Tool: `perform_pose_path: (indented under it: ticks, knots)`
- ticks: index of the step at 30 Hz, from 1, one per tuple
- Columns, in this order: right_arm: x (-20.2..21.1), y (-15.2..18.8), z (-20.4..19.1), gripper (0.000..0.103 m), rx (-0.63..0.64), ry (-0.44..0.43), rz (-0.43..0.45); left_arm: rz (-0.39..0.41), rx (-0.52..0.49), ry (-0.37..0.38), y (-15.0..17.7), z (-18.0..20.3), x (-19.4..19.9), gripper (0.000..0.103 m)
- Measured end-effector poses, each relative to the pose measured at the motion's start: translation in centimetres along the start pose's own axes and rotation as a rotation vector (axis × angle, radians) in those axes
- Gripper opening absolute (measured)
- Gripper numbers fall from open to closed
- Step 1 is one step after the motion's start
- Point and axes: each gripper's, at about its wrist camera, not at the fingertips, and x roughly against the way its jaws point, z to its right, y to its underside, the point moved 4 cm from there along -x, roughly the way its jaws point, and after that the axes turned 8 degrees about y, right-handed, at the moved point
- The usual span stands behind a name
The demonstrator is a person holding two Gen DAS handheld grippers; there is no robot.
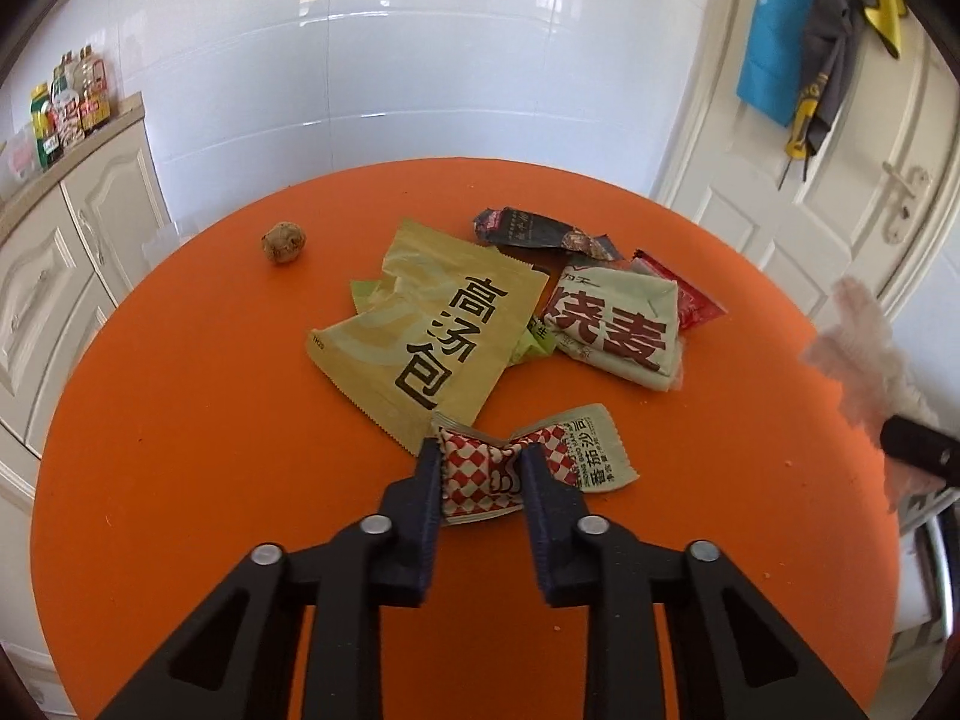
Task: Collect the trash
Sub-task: 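Lift the wrapper with the left tool while the right tool carries the tissue toward the bin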
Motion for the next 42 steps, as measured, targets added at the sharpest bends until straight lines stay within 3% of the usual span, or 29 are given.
perform_pose_path:
  ticks: [5,13,18,21,24,26,29,33,36,38,40,42]
  knots:
    - [0.9,-0.5,1.6,0.016,0.035,0.0,0.005,0.035,0.047,0.044,1.0,0.7,1.0,0.01]
    - [1.9,-1.7,4.3,0.016,0.051,-0.04,0.031,0.084,0.066,0.04,1.9,4.6,3.5,0.004]
    - [2.1,-1.4,5.8,0.016,0.024,-0.058,0.031,0.048,0.016,0.018,1.6,6.4,3.0,0.006]
    - [1.9,-1.0,6.1,0.016,0.01,-0.061,0.024,-0.013,0.002,0.002,1.6,6.5,1.4,0.011]
    - [1.8,-0.9,6.3,0.016,0.004,-0.059,0.016,-0.031,-0.039,-0.013,1.2,7.0,0.5,0.038]
    - [1.7,-0.9,6.4,0.016,0.001,-0.059,0.015,-0.017,-0.09,-0.037,0.7,7.5,0.5,0.078]
    - [1.5,-1.1,6.3,0.016,0.0,-0.057,0.014,-0.018,-0.213,-0.063,0.2,8.4,0.0,0.083]
    - [1.3,-1.2,6.2,0.016,0.0,-0.054,0.013,-0.082,-0.374,-0.048,0.0,9.1,-2.0,0.083]
    - [1.3,-1.3,5.9,0.016,-0.001,-0.046,0.015,-0.098,-0.455,0.02,-0.4,9.9,-2.5,0.072]
    - [1.3,-1.3,5.8,0.016,-0.003,-0.04,0.016,-0.138,-0.47,0.119,-0.2,10.2,-2.4,0.039]
    - [1.3,-1.2,5.8,0.016,-0.007,-0.034,0.018,-0.137,-0.498,0.146,0.2,10.7,-2.3,0.025]
    - [1.3,-1.2,5.7,0.016,-0.011,-0.029,0.019,-0.127,-0.531,0.138,0.6,11.2,-2.3,0.018]
